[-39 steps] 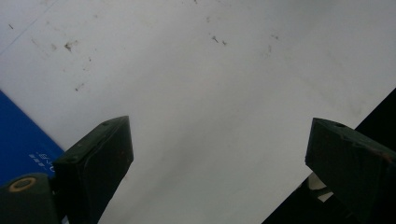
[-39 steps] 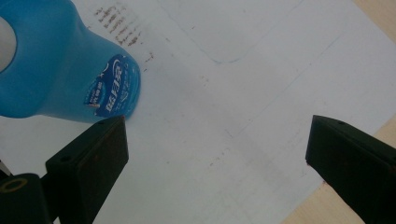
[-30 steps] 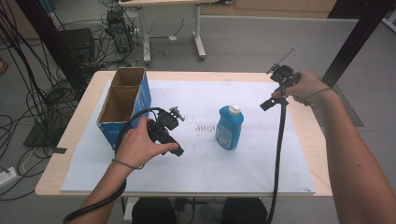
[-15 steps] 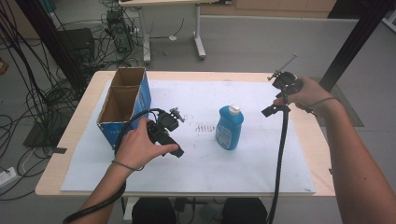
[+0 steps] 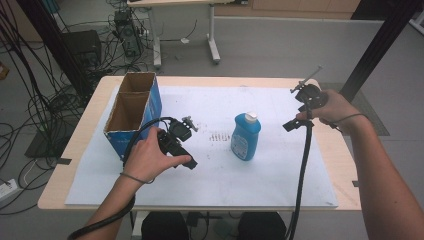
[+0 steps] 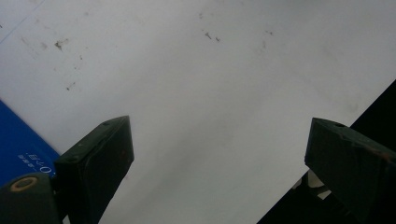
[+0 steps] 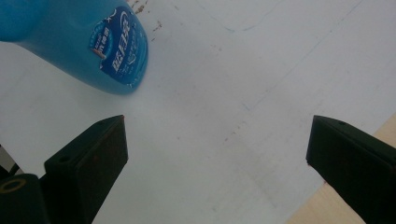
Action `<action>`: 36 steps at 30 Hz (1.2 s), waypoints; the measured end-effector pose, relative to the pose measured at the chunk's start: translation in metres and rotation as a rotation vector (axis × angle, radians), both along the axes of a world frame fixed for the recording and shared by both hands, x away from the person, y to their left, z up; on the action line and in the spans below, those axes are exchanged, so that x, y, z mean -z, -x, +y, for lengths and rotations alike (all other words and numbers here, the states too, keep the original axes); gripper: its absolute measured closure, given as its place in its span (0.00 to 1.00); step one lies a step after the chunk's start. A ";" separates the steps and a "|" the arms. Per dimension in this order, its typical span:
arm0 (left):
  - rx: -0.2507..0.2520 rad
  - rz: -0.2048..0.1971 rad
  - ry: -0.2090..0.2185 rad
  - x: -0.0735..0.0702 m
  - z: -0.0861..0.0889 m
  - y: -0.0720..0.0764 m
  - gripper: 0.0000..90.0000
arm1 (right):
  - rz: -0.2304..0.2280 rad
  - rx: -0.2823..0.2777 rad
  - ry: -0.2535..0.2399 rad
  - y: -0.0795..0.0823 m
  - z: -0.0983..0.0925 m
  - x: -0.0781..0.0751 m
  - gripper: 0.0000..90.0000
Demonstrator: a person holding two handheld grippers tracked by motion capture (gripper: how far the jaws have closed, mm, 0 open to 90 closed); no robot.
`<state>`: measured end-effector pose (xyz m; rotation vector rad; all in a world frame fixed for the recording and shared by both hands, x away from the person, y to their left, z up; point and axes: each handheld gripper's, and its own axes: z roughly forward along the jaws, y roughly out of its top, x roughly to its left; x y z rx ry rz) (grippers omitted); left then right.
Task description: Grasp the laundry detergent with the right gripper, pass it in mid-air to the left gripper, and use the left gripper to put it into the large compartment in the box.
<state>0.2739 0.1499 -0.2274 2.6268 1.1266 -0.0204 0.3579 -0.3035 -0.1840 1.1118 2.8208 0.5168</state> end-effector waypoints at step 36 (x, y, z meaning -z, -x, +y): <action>0.009 0.012 -0.008 0.002 -0.005 0.000 0.09 | -0.014 -0.008 -0.036 0.036 -0.014 0.020 0.05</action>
